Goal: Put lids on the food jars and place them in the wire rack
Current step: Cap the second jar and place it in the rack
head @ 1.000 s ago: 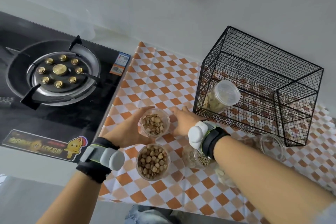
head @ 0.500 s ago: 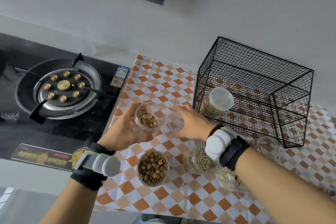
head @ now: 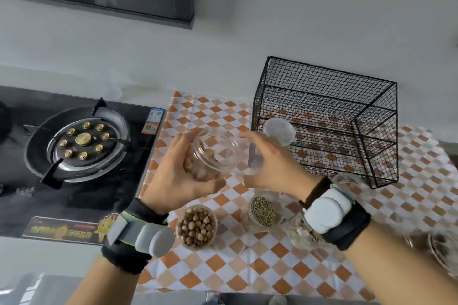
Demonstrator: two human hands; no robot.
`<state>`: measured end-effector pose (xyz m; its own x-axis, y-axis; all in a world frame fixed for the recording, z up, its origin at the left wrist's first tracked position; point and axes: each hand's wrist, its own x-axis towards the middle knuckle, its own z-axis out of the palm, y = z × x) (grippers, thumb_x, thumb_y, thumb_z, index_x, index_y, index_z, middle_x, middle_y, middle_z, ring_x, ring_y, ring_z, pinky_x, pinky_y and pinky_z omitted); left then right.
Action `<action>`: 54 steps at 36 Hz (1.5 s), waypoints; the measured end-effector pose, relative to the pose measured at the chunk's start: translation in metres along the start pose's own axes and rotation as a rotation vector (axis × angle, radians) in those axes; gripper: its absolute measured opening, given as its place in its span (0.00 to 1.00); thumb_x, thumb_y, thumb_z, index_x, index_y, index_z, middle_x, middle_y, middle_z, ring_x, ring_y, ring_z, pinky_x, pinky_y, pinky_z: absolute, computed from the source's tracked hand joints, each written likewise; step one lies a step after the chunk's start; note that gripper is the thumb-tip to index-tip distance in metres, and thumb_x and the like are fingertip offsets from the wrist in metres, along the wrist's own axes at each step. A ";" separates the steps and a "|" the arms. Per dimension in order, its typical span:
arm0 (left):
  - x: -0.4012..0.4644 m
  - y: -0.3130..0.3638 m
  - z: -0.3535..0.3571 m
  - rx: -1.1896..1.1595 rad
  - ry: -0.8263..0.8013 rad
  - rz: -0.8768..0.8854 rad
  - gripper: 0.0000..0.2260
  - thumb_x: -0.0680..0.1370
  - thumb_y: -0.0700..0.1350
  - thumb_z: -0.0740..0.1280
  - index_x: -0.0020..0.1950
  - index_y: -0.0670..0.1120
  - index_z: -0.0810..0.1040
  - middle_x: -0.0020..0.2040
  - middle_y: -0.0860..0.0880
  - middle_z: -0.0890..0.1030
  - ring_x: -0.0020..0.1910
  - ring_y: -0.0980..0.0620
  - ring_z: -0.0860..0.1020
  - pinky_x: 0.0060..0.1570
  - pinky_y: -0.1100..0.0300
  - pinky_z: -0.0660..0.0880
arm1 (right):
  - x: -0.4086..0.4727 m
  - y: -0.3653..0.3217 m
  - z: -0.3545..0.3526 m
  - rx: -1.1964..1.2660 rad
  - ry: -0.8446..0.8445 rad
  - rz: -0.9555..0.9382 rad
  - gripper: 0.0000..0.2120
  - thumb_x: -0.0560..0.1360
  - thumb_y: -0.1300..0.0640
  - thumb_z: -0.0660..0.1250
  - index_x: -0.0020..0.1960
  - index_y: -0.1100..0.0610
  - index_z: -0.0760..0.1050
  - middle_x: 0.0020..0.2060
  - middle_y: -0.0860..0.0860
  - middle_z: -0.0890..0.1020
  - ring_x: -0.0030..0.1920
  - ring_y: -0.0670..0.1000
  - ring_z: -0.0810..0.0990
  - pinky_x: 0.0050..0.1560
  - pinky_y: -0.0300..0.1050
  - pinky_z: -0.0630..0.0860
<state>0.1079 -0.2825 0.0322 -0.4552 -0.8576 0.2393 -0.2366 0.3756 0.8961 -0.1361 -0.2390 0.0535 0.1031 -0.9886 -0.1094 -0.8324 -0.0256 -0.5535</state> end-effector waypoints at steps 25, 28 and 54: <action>-0.004 0.103 0.112 0.074 -0.164 0.016 0.42 0.63 0.37 0.85 0.69 0.56 0.67 0.56 0.62 0.82 0.54 0.65 0.81 0.52 0.75 0.74 | -0.135 0.063 -0.104 0.271 0.235 -0.126 0.46 0.63 0.42 0.79 0.75 0.36 0.60 0.68 0.38 0.72 0.70 0.41 0.71 0.69 0.42 0.68; -0.003 0.111 0.119 0.081 -0.200 0.005 0.44 0.62 0.47 0.86 0.73 0.49 0.68 0.58 0.57 0.82 0.55 0.62 0.82 0.53 0.70 0.77 | -0.140 0.067 -0.109 0.342 0.215 -0.124 0.47 0.63 0.42 0.79 0.75 0.35 0.58 0.69 0.38 0.71 0.71 0.38 0.70 0.70 0.39 0.68; 0.025 0.142 0.181 0.332 -0.360 0.107 0.46 0.62 0.56 0.83 0.76 0.57 0.66 0.61 0.61 0.80 0.56 0.61 0.80 0.56 0.55 0.80 | -0.168 0.094 -0.141 0.267 0.049 -0.170 0.39 0.66 0.57 0.80 0.72 0.39 0.67 0.69 0.33 0.72 0.71 0.40 0.71 0.69 0.46 0.75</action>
<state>-0.0920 -0.1875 0.0979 -0.7454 -0.6545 0.1266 -0.4064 0.5967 0.6919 -0.3086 -0.0957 0.1364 0.1964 -0.9797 0.0395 -0.6329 -0.1574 -0.7581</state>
